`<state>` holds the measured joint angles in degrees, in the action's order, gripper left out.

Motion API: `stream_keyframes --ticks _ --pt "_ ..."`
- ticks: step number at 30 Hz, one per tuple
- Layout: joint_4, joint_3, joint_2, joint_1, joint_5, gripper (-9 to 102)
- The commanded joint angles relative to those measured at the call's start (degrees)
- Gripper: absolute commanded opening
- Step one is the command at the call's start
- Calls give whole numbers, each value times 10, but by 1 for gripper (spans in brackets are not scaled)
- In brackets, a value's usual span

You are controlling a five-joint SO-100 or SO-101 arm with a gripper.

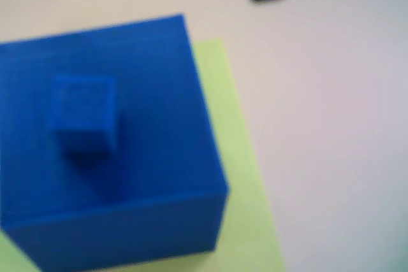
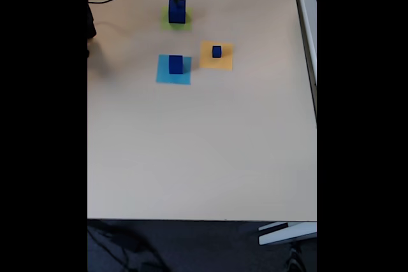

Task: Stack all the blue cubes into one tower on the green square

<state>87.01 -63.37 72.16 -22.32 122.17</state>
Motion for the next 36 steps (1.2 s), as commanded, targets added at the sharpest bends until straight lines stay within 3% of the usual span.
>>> stream_keyframes --ticks 1,15,21,36 --pt "-16 7 -2 -1 -4 33" --pt "-42 -3 -29 6 -22 33" --pt "-92 -62 -18 15 -35 32" --pt "-90 -83 29 33 -76 31"
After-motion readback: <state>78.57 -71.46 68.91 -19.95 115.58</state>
